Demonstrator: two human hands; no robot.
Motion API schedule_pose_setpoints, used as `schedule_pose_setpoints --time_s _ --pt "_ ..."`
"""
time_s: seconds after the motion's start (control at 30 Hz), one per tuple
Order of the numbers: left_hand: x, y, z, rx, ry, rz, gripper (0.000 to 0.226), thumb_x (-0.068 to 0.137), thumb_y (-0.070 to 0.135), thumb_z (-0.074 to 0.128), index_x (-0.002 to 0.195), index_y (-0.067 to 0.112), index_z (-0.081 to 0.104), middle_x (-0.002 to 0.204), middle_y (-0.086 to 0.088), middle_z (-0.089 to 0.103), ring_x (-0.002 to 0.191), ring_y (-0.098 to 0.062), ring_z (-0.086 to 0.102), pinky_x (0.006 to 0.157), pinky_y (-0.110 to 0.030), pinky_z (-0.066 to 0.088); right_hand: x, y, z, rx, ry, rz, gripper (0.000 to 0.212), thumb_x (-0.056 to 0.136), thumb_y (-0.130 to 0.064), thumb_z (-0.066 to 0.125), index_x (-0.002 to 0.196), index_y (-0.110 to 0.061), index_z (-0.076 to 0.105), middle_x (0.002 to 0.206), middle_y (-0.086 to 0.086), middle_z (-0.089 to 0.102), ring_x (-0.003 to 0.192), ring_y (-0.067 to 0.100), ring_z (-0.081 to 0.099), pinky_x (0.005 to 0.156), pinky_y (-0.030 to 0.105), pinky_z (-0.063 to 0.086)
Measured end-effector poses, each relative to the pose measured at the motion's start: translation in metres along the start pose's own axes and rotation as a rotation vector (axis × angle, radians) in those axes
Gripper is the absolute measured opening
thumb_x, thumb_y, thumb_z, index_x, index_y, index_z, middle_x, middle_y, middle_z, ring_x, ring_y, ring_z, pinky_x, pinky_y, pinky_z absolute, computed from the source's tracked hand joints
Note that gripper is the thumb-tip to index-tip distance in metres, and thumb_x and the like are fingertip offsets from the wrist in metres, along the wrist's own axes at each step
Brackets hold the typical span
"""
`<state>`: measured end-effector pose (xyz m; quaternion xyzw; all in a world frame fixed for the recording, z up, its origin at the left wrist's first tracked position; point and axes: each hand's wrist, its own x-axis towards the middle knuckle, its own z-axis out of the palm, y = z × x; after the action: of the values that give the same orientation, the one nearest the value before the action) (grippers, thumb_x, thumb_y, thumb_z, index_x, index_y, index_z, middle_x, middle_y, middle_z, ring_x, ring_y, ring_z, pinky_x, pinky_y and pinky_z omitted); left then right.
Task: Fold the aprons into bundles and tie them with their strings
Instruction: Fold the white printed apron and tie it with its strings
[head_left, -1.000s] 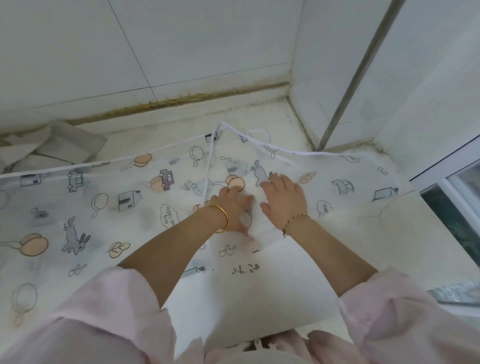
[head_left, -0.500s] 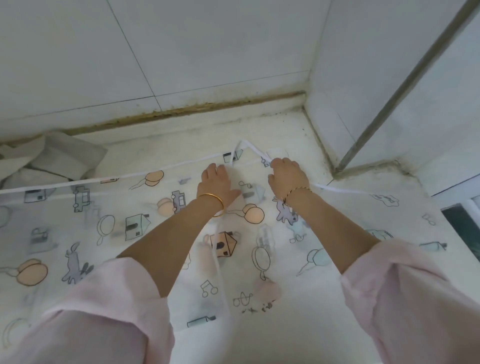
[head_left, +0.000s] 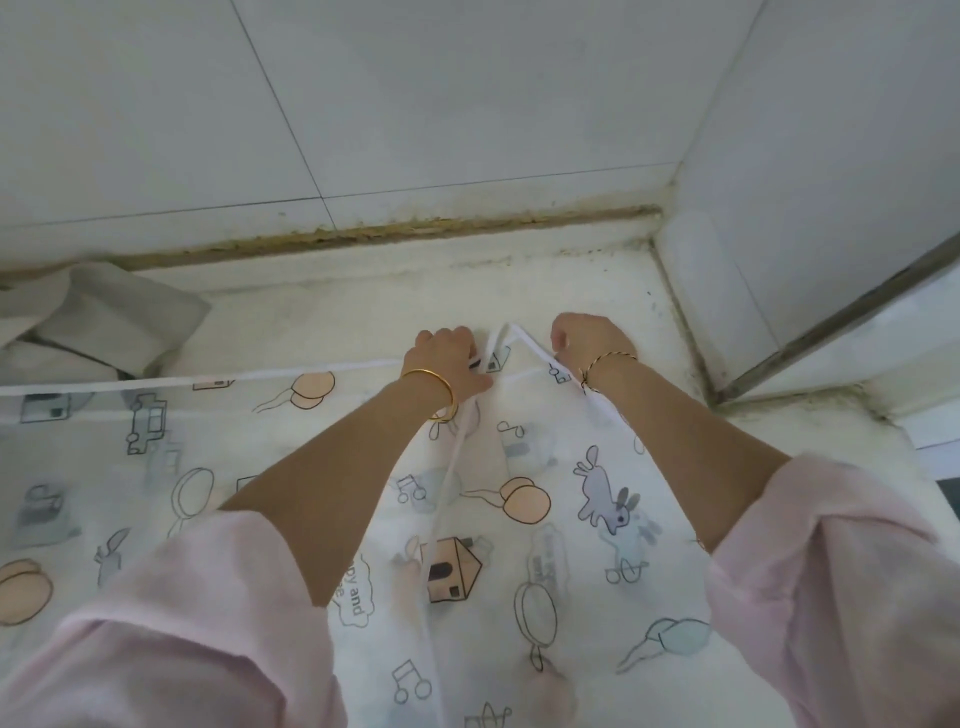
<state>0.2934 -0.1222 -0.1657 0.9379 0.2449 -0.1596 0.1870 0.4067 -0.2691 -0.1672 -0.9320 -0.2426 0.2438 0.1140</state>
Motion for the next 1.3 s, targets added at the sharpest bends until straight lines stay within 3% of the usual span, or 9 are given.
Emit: schedule_pose_setpoints --time_s 0.1,0.23,0.4,0.6,0.73,0.83,1.03,1.17,1.3 --pt "-0.003 0.001 -0.002 0.04 0.012 0.065 0.015 0.082 0.034 0.061 0.086 0.021 0.055 0.094 -0.001 0.049 0.101 -0.025 0.043 0.078 -0.031 0.031 0.002 0.0 0.001 -0.031 -0.022 -0.02 0.011 0.093 -0.007 0.042 0.093 -0.017 0.046 0.096 0.012 0.058 0.08 0.027 0.05 0.071 0.03 0.042" --pt "-0.006 0.0 -0.004 -0.022 -0.096 0.13 0.031 0.082 0.028 0.062 0.062 0.022 0.04 0.09 -0.002 0.044 0.085 -0.022 0.043 0.074 -0.034 0.038 -0.002 -0.001 -0.001 0.103 0.246 -0.203 0.016 0.093 -0.005 0.039 0.107 -0.009 0.045 0.085 0.009 0.056 0.073 0.028 0.05 0.066 0.034 0.04" --pt "-0.012 0.005 -0.004 0.032 -0.177 0.196 0.033 0.082 0.025 0.062 0.061 0.021 0.037 0.09 -0.003 0.044 0.081 -0.023 0.046 0.079 -0.036 0.046 0.005 -0.015 -0.028 0.009 0.53 -0.457 0.058 0.077 0.016 0.039 0.124 -0.014 0.056 0.142 0.009 0.044 0.131 0.031 0.037 0.1 0.045 0.037" --pt "-0.015 0.009 -0.004 0.017 -0.166 0.181 0.016 0.091 0.027 0.051 0.08 0.015 0.054 0.097 -0.007 0.053 0.092 -0.026 0.051 0.082 -0.034 0.044 -0.005 -0.019 -0.068 0.045 0.402 0.073 0.055 0.09 0.0 0.04 0.142 -0.016 0.029 0.118 0.017 0.053 0.109 0.035 0.053 0.082 0.038 0.045" --pt "-0.006 0.017 -0.028 0.285 0.06 0.253 0.024 0.095 0.024 0.043 0.105 0.015 0.063 0.109 -0.011 0.053 0.101 -0.031 0.054 0.077 -0.035 0.043 -0.033 -0.021 -0.026 0.146 0.291 -0.028 0.025 0.094 -0.012 0.045 0.117 -0.005 0.05 0.117 0.017 0.051 0.102 0.035 0.055 0.085 0.038 0.045" --pt "-0.002 0.039 -0.059 0.544 0.254 0.246 0.028 0.089 0.002 0.048 0.114 0.011 0.057 0.116 -0.012 0.05 0.098 -0.032 0.058 0.065 -0.034 0.04 -0.048 -0.016 0.015 0.082 0.122 -0.041 0.034 0.094 -0.03 0.052 0.116 -0.005 0.047 0.114 0.015 0.052 0.104 0.033 0.053 0.085 0.037 0.045" --pt "0.014 0.049 -0.111 0.656 0.879 0.118 0.049 0.065 0.002 0.051 0.112 0.018 0.057 0.117 -0.01 0.058 0.098 -0.028 0.058 0.08 -0.034 0.046 -0.053 0.003 0.047 -0.013 0.21 -0.003 0.026 0.089 -0.025 0.057 0.106 -0.005 0.056 0.111 0.011 0.048 0.105 0.028 0.044 0.083 0.028 0.036" --pt "0.011 0.035 -0.134 0.467 0.94 -0.062 0.055 0.061 0.002 0.065 0.114 0.014 0.053 0.114 -0.013 0.059 0.091 -0.028 0.061 0.07 -0.031 0.048 -0.054 0.009 0.037 0.389 0.211 0.034 0.024 0.083 -0.011 0.056 0.063 -0.012 0.043 0.082 0.004 0.043 0.078 0.023 0.046 0.06 0.026 0.034" --pt "0.018 0.016 -0.117 -0.216 0.516 -0.208 0.047 0.089 0.015 0.059 0.128 0.004 0.036 0.123 -0.016 0.052 0.097 -0.032 0.064 0.077 -0.036 0.05 -0.065 0.012 0.031 0.44 0.25 0.125 0.044 0.092 -0.027 0.05 0.056 -0.016 0.027 0.059 -0.001 0.031 0.06 0.019 0.033 0.048 0.028 0.022"
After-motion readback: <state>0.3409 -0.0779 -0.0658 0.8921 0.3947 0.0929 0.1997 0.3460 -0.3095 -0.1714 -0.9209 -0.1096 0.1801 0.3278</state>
